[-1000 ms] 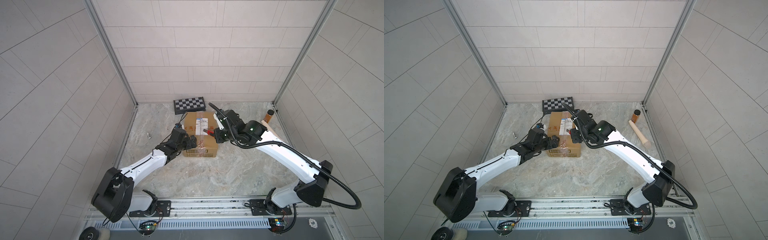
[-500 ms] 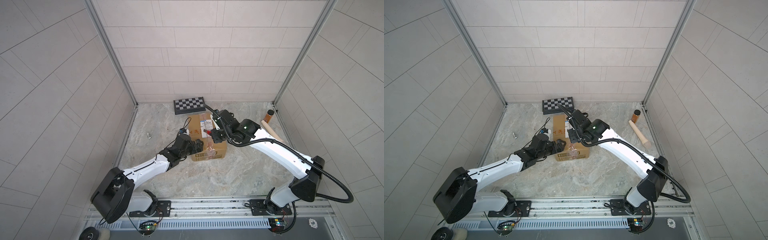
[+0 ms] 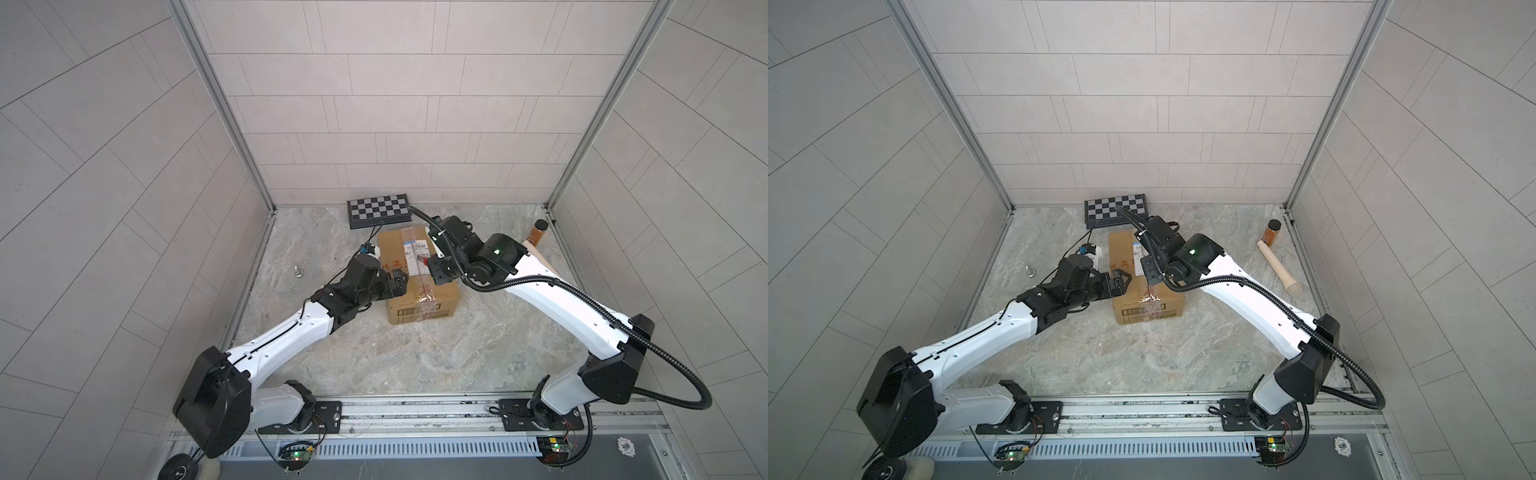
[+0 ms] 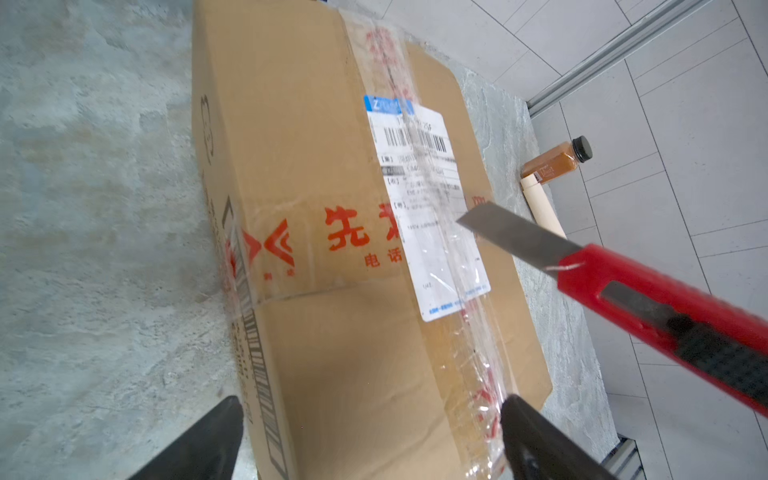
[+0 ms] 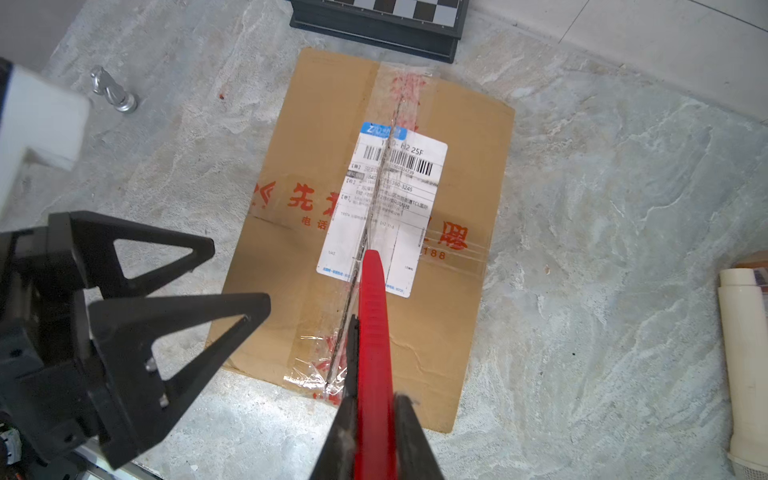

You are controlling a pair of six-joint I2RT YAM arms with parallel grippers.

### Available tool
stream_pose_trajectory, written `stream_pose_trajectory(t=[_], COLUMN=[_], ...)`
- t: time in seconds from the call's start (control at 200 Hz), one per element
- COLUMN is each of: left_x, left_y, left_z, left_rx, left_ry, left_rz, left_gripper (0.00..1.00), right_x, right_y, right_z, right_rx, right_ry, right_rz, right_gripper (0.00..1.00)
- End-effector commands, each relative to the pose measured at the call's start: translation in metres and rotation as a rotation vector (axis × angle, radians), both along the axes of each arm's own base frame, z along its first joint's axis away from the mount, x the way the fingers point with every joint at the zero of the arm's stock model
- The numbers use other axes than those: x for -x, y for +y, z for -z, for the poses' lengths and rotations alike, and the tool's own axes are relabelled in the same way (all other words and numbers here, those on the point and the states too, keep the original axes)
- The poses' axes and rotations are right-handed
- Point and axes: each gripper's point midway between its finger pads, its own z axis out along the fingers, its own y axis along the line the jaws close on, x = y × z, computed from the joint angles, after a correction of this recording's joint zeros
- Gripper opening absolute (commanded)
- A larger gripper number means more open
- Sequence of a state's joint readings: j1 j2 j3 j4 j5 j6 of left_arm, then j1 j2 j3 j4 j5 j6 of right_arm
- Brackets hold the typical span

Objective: Unpack the express box
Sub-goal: 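Lower the knife onto the seam with the right while the left grips the box, then drag the knife blade along the taped seam toward the robot with the right gripper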

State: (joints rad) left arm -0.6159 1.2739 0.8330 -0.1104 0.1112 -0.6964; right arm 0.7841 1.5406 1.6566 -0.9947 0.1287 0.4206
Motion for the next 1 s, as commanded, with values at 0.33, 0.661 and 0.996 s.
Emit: stream_pose_trajectory(t=[0.33,0.661,0.996], left_x=[0.000,0.008,0.009], left_y=[0.020,0.028,0.027], left_z=[0.069,0.087,0.091], left_rx=[-0.214,-0.238,-0.229], left_ry=[0.191,0.236,0.248], left_rz=[-0.051,-0.077,-0.077], left_gripper=[1.00,1.00,1.00], right_x=[0.008,0.010,0.009], right_y=[-0.009,0.003,0.007], right_z=[-0.001,0.009,0.022], right_rx=[0.065,0.068,0.095], right_ry=[-0.021,-0.001,0.022], right_rz=[0.002,-0.024,-0.033], right_gripper=[0.00,0.00,0.00])
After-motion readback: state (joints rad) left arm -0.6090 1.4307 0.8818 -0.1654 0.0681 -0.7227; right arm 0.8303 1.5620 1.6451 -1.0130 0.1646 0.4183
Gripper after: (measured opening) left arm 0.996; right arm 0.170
